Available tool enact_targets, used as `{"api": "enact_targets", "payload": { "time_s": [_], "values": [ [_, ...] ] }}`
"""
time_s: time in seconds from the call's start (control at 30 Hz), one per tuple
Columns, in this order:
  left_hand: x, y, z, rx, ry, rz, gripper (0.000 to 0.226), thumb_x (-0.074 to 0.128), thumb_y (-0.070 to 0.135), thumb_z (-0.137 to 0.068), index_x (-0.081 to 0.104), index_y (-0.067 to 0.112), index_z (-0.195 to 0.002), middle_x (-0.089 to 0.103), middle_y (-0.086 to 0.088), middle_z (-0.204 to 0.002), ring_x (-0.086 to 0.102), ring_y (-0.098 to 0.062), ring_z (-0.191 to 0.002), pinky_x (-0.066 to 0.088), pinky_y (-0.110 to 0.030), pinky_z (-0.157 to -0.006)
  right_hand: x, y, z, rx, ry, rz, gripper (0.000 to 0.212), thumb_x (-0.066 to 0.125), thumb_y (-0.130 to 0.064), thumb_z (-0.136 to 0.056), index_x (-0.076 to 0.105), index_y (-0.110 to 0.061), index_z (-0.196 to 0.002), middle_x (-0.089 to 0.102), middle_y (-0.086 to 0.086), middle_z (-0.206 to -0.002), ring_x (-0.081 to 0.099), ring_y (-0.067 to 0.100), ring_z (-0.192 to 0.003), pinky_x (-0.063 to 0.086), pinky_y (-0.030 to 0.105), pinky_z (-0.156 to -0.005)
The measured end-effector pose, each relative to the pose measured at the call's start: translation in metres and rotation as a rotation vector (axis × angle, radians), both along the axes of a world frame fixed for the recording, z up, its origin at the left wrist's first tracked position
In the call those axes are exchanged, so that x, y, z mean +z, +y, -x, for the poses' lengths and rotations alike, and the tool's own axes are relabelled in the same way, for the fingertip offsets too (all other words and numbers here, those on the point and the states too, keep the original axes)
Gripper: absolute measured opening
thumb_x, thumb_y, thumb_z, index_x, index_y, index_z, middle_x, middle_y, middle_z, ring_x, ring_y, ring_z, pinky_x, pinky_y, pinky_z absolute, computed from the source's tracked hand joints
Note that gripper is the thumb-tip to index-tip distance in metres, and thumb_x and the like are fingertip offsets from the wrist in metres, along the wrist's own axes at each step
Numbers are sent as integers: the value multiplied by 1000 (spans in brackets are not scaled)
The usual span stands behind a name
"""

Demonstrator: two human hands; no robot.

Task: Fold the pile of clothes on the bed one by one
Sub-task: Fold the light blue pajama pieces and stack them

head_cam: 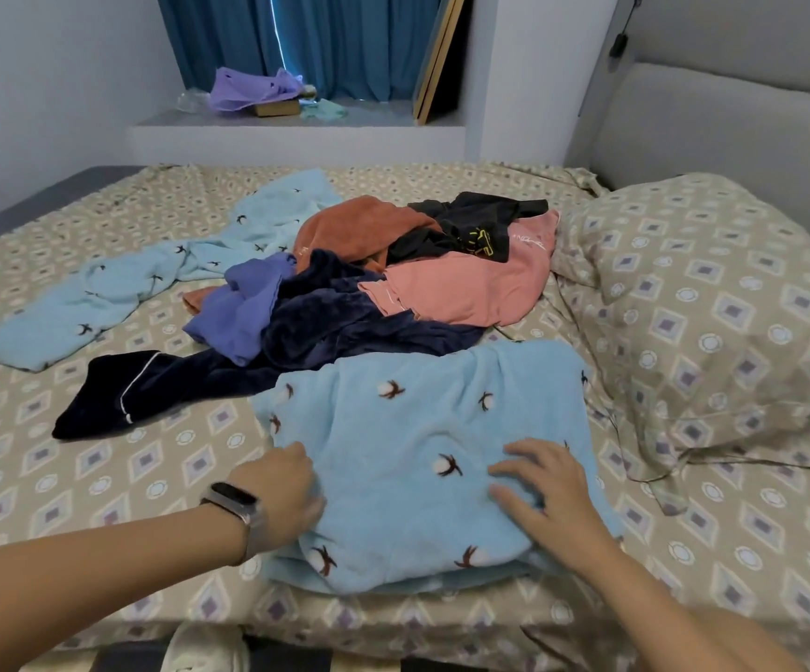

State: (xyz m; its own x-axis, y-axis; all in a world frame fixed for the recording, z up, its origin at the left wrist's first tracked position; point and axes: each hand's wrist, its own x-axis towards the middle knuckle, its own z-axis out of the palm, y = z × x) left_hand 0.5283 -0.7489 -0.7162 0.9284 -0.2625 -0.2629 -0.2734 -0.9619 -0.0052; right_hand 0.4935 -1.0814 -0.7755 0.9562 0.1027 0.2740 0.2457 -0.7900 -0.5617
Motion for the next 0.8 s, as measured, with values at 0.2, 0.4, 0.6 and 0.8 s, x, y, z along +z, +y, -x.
{"api": "enact_targets", "payload": {
  "time_s": [0.2, 0.4, 0.6, 0.8],
  "values": [
    [-20, 32, -18, 491, -143, 653, 15, 51, 5, -91, 51, -2, -105, 55, -14, -97, 50, -26, -89, 37, -31, -79, 26, -36, -10, -637, 222, -643, 25, 56, -5, -91, 60, -10, -115, 64, 3, -102, 58, 21, -93, 43, 34, -81],
    [-26, 24, -11, 722, 367, 1051, 33, 57, 25, -96, 64, -8, -92, 62, -10, -67, 59, -21, -61, 55, -33, -64, 18, -53, -17, -521, 729, -853, 23, 63, -9, -92, 66, 10, -104, 69, 28, -87, 63, 30, -76, 46, 40, -72],
    [-22, 1, -5, 708, 516, 1020, 47, 49, 46, -97, 67, 3, -103, 73, -15, -99, 69, -30, -96, 56, -37, -84, 16, -42, -22, -464, 634, -1100, 36, 72, -14, -87, 58, -5, -119, 70, 12, -65, 65, 18, -55, 52, 35, -67],
    [-23, -2, -4, 730, 421, 1213, 39, 50, 42, -95, 61, 8, -111, 72, -11, -102, 67, -27, -96, 55, -39, -83, 26, -43, -19, -357, 695, -1154, 31, 61, -5, -92, 58, 13, -116, 68, 26, -110, 67, 33, -101, 53, 44, -93]
  ]
}}
